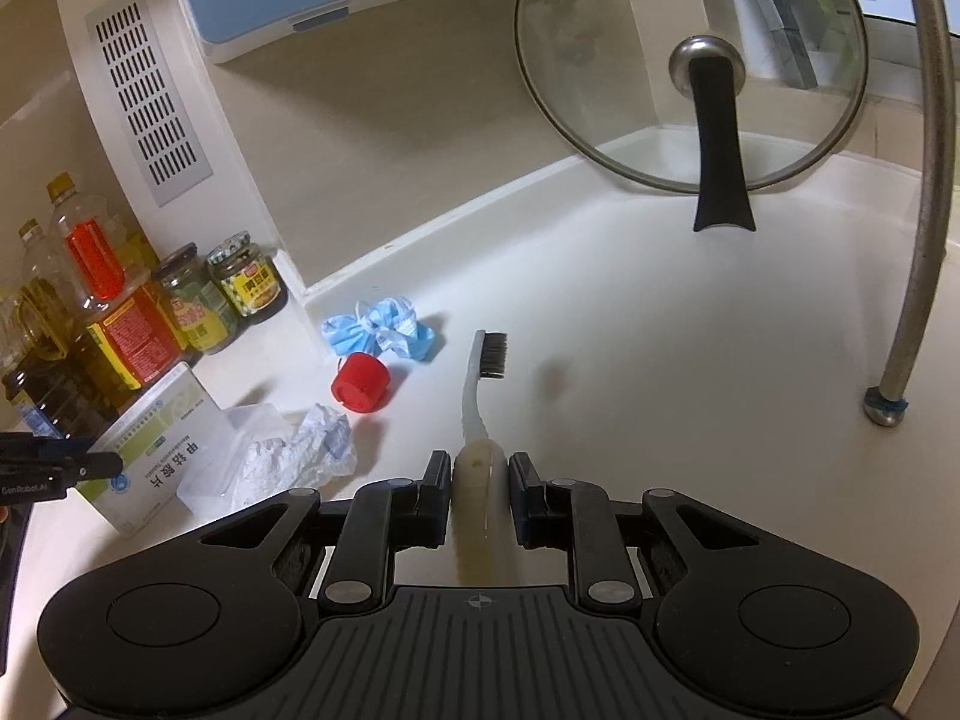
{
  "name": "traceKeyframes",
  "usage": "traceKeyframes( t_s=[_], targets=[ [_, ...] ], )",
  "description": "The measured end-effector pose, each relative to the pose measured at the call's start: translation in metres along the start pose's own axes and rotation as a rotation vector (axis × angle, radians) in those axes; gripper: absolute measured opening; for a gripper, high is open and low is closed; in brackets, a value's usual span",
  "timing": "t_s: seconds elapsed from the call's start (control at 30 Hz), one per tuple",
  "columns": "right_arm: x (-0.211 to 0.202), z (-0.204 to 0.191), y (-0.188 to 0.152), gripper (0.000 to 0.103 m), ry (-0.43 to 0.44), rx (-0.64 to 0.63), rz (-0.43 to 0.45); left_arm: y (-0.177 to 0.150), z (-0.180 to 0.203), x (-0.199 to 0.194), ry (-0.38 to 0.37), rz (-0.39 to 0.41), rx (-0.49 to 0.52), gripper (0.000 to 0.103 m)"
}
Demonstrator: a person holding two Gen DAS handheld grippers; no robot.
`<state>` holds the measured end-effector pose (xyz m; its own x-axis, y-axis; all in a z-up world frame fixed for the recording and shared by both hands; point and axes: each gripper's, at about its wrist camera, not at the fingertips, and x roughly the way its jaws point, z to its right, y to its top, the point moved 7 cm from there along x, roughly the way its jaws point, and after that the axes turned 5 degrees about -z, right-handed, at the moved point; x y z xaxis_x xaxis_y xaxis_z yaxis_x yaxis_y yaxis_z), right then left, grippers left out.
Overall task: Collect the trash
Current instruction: 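Grasp the white printed box with the left tool and lift it, then carry the box and toothbrush down over the wastebasket with both tools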
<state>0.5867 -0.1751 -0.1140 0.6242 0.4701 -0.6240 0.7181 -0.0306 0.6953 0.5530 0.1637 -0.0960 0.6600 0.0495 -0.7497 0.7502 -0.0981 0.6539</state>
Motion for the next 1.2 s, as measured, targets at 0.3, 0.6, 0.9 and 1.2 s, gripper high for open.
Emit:
traceKeyframes(
  t_s=[0.3, 0.6, 0.9, 1.2],
  targets=[
    [-0.007, 0.006, 0.000, 0.021, -0.012, 0.010, 0.012, 0.009, 0.004, 0.014, -0.001, -0.026, 0.020, 0.029],
    [-0.023, 0.004, -0.003, 0.021, 0.016, -0.003, 0.023, 0.001, 0.005, -0.014, 0.027, 0.009, -0.060, 0.023],
    [-0.045, -0.006, -0.016, 0.021, 0.068, -0.035, 0.029, -0.026, 0.018, -0.061, 0.083, 0.043, -0.125, 0.023],
    [-0.064, -0.007, -0.034, 0.021, 0.097, -0.036, 0.011, -0.069, 0.019, -0.061, 0.108, -0.076, -0.194, 0.023]
  ],
)
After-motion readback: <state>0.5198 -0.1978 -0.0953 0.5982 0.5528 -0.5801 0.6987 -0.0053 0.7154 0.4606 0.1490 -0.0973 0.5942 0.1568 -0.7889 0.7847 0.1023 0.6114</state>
